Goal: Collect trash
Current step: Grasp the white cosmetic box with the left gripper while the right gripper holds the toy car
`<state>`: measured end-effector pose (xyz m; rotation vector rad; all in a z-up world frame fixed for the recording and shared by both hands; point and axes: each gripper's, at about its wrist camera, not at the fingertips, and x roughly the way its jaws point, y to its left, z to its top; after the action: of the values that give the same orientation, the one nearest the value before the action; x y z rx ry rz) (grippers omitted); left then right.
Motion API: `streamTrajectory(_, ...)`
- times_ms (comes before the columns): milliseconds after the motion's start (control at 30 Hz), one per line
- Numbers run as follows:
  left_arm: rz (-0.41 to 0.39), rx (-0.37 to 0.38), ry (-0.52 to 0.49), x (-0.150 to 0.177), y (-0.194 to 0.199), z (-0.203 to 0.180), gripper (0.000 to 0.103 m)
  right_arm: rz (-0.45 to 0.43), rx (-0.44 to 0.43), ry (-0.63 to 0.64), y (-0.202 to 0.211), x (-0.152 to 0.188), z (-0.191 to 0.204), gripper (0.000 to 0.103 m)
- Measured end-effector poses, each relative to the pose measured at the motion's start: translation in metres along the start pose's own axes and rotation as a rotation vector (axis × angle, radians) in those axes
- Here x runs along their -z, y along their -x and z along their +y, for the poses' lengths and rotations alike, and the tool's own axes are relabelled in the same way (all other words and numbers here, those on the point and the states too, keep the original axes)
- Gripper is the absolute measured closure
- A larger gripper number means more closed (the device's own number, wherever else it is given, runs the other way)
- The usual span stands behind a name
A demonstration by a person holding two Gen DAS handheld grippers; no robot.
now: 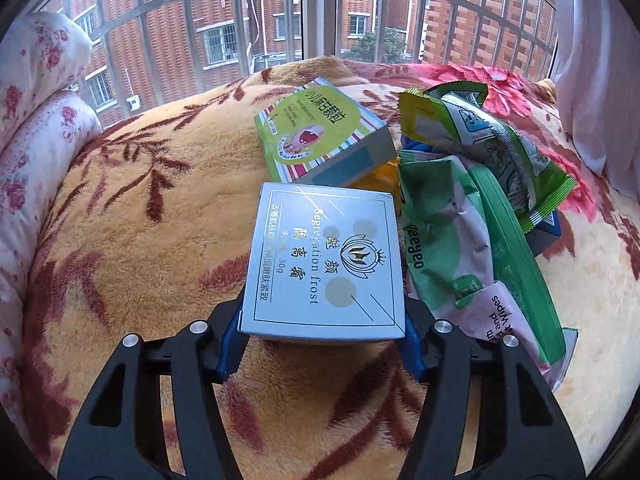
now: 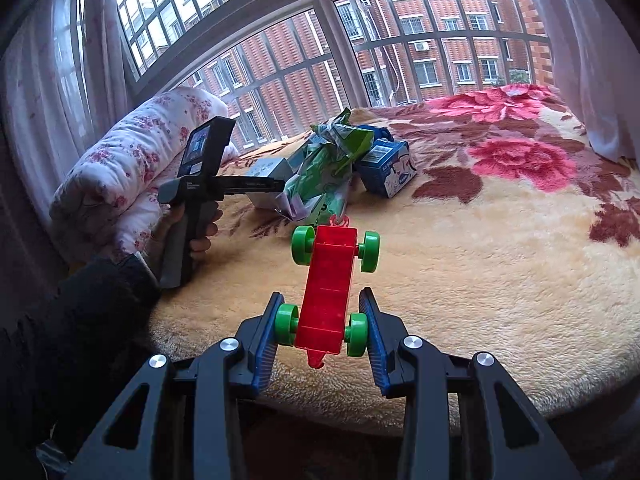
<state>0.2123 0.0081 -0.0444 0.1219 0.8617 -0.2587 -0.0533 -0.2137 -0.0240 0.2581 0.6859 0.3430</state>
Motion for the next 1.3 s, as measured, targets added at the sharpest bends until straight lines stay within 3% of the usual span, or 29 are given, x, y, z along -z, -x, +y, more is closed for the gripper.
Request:
streamTrajectory(233, -0.021, -0.072, 0.069, 0.006, 0.020, 0.007, 0.044, 0.005, 0.002, -0.002, 0.003, 0.001, 0.001, 0.064)
streamTrajectory(700, -0.060, -0.135, 0.045, 0.041, 0.073, -0.015, 0.044, 0.005, -0.019, -0.005, 0.001, 0.000, 0.008, 0.064)
streamTrajectory(1300, -0.103, -0.049, 0.078, 0.090, 0.134, -0.041, 0.044, -0.001, -0.020, -0.005, 0.009, -0.001, 0.009, 0.064)
